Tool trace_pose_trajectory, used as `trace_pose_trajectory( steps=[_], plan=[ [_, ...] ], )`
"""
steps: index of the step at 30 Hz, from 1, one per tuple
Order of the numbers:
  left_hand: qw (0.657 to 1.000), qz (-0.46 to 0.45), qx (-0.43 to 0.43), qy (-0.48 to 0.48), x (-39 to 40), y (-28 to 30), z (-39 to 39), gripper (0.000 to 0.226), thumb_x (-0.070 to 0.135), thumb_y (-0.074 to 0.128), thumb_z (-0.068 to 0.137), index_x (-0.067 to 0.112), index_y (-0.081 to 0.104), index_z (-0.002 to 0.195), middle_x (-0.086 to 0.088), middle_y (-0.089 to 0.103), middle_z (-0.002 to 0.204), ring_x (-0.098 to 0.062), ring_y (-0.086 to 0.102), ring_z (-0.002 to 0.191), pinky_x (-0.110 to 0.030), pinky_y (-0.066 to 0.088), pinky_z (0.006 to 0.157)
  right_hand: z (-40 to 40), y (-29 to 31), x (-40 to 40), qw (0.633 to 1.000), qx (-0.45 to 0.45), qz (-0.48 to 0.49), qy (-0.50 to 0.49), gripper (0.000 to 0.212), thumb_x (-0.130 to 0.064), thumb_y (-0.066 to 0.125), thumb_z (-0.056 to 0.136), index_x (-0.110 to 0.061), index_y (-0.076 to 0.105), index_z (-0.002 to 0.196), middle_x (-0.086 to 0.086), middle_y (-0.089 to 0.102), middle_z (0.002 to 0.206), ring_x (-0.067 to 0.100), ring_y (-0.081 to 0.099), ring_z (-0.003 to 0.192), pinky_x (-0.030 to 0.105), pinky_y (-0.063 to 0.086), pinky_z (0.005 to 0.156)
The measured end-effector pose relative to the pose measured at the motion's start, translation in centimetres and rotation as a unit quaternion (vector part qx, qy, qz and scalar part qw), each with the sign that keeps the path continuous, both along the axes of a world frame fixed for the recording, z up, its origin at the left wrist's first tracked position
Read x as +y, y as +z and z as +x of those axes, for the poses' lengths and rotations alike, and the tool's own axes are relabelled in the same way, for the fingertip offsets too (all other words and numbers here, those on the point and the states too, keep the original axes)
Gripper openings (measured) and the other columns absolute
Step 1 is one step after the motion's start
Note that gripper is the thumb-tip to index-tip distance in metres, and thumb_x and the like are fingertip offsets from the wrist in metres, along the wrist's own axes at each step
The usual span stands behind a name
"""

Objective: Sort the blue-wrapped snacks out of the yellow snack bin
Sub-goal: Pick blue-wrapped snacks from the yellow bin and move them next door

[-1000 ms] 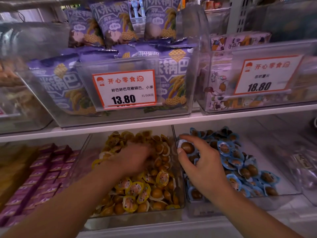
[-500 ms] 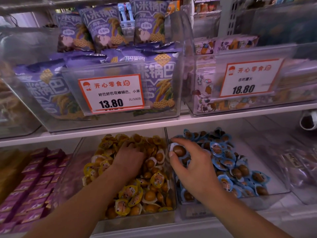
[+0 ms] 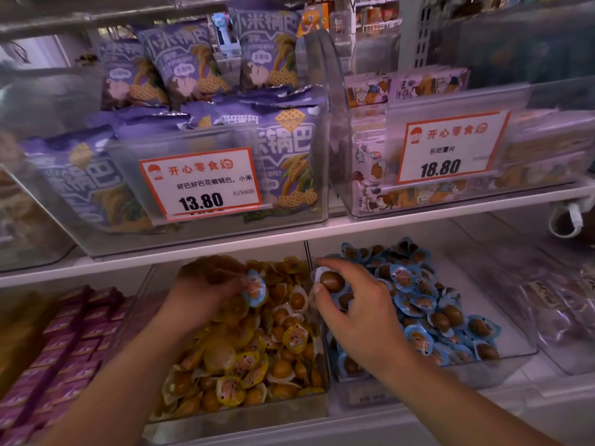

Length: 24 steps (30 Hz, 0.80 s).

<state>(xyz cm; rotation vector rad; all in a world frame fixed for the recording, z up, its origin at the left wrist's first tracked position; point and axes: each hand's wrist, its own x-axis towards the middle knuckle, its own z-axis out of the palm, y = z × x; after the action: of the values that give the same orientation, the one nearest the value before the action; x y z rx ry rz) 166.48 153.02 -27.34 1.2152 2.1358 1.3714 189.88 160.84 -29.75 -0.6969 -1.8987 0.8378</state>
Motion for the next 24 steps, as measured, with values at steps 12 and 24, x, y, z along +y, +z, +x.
trace_pose_trajectory(
  steps=[12,24],
  plan=[
    [0.919,0.16,-0.357,0.045,-5.4,0.5,5.7,0.02,0.012,0.075,0.074,0.01,0.076,0.093,-0.018,0.075,0.09,-0.023,0.072,0.072,-0.03,0.061,0.066,-2.1,2.4,-4.5,0.967,0.06,-0.22,0.109,0.025,-0.027,0.064,0.094,-0.048,0.062,0.106,0.004,0.069,0.081,0.014,0.066,0.062,0.027,0.051,0.056],
    [0.989,0.11,-0.073,0.074,-5.0,-2.4,2.1,0.014,0.014,0.073,0.087,0.024,0.075,0.097,0.005,0.077,0.083,-0.01,0.071,0.078,-0.022,0.055,0.071,-2.8,3.5,-3.6,0.985,-0.036,-0.125,0.116,0.01,-0.042,0.069,0.087,-0.034,0.07,0.091,-0.007,0.07,0.074,0.004,0.063,0.063,0.025,0.053,0.058]
  ],
)
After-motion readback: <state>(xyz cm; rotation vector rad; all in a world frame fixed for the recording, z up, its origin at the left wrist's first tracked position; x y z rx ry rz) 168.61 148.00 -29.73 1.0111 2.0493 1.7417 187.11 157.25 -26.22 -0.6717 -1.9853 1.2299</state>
